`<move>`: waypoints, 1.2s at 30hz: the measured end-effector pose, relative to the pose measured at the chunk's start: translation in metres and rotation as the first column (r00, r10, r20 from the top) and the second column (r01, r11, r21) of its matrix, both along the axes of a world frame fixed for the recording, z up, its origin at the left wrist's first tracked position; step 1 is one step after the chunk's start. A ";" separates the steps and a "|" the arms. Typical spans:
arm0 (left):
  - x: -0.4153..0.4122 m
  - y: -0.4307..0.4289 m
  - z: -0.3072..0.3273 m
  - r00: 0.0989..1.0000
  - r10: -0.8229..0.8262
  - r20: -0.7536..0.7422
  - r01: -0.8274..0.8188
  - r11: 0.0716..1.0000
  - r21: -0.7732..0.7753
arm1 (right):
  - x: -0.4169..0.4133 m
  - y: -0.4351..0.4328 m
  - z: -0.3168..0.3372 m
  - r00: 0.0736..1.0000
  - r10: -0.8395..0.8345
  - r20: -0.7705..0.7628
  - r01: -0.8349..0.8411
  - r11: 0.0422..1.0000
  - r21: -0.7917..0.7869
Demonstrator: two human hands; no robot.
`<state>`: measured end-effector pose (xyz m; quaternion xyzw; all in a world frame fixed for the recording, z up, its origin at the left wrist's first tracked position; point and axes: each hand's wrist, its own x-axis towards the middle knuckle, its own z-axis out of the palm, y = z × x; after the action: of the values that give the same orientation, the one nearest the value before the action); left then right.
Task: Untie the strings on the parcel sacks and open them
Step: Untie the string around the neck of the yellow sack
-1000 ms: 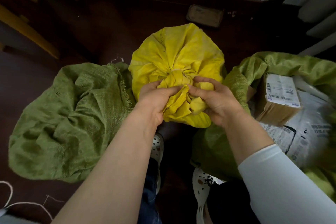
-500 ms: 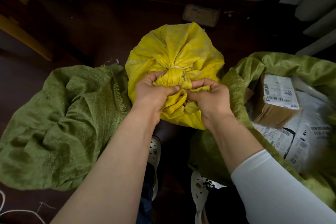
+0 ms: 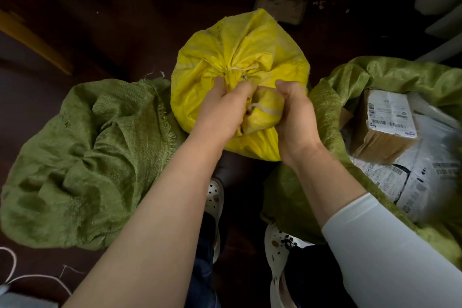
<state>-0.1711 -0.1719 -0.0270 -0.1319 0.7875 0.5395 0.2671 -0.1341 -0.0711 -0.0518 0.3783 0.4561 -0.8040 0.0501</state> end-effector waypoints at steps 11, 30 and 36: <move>-0.006 -0.013 0.002 0.989 0.139 0.049 -0.144 0.981 0.130 | -0.001 0.013 0.003 0.937 0.228 -0.266 -0.063 0.857 0.512; -0.030 -0.027 0.015 0.980 0.171 0.104 -0.197 0.909 0.367 | -0.013 0.012 0.005 0.960 0.269 0.078 -0.264 0.775 0.575; -0.023 -0.020 0.007 1.000 0.005 -0.001 -0.004 0.974 0.228 | -0.014 0.011 0.011 0.997 0.041 0.068 -0.062 0.941 0.334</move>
<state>-0.1942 -0.1921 -0.0201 -0.1016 0.7203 0.6271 0.2785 -0.1477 -0.0599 -0.0406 0.3933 0.5945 -0.7011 0.0196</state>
